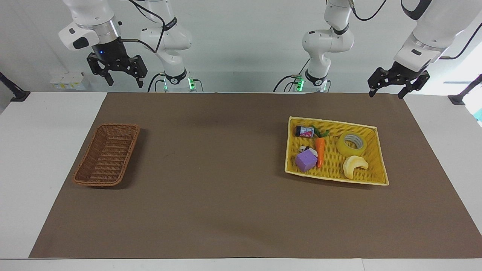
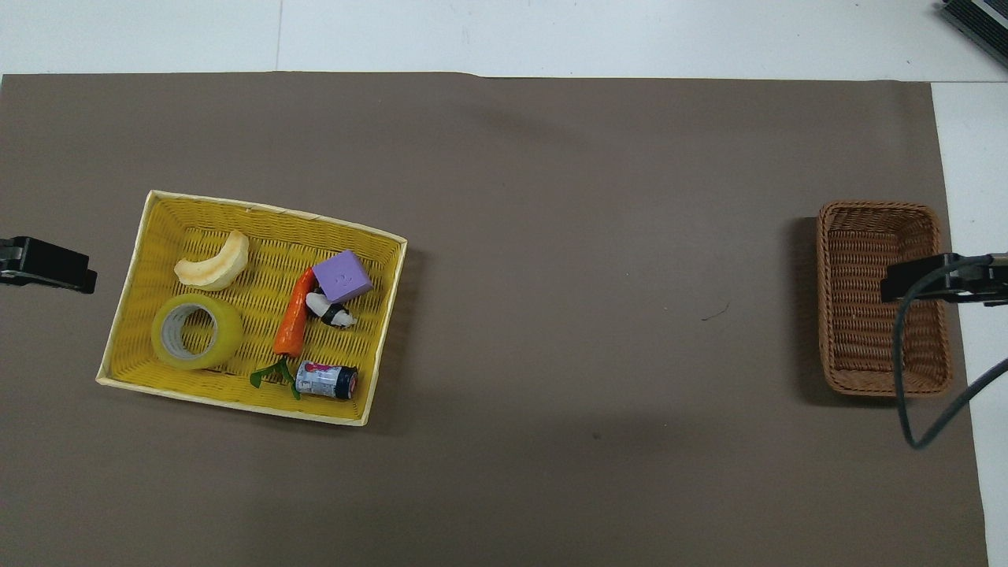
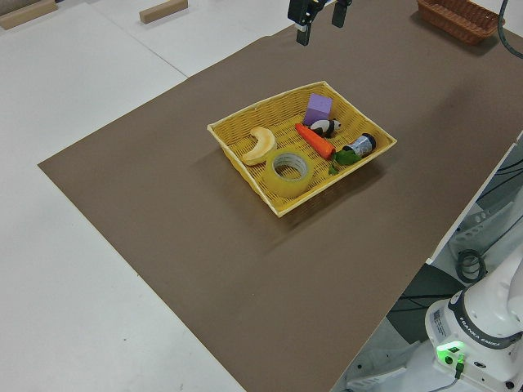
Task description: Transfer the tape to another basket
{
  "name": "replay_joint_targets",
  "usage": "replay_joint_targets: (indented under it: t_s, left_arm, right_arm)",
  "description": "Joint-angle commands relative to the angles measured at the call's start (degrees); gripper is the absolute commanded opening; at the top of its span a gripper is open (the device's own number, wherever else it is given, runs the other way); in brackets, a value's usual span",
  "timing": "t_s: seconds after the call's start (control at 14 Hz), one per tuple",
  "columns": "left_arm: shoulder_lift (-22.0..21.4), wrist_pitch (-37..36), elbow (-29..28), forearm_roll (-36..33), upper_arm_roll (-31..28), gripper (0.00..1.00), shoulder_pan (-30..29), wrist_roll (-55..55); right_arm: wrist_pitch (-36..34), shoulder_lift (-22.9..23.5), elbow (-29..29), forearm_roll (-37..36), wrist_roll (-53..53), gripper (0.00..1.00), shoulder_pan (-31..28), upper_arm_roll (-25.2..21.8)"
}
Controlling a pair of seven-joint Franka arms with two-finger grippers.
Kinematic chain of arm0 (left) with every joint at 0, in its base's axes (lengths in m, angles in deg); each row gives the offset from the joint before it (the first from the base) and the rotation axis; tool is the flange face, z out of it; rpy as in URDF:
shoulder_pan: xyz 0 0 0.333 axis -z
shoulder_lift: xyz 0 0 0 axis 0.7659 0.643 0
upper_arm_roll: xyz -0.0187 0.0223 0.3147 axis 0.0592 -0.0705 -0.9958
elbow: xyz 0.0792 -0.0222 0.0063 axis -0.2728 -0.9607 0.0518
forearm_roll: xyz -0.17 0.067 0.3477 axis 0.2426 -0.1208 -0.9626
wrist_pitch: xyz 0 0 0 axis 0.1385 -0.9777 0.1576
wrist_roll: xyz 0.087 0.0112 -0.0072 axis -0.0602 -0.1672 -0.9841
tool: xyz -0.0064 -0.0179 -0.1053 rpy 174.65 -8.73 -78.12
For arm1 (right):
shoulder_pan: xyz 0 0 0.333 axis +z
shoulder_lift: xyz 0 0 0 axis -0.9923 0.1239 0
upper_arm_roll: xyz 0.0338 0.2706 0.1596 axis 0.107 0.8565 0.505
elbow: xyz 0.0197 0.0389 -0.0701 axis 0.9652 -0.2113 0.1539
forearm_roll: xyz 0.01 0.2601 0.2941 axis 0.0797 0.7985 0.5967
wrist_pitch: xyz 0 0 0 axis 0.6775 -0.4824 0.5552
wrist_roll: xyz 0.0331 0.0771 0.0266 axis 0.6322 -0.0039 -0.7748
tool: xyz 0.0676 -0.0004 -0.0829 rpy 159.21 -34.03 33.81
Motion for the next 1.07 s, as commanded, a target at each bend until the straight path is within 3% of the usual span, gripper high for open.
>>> replay_joint_targets:
  t_s: [0.0,1.0]
  left_arm:
    - [-3.4,3.4,-5.6,0.9,-0.2,1.0,-0.3,1.7]
    - [-3.6,3.0,-5.7,0.9,-0.2,1.0,-0.3,2.6]
  right_arm:
    - [0.1,-0.3,-0.6,0.6,-1.3,1.0,-0.8,0.2]
    - [0.1,-0.5,-0.9,0.6,-1.4,1.0,-0.8,0.2]
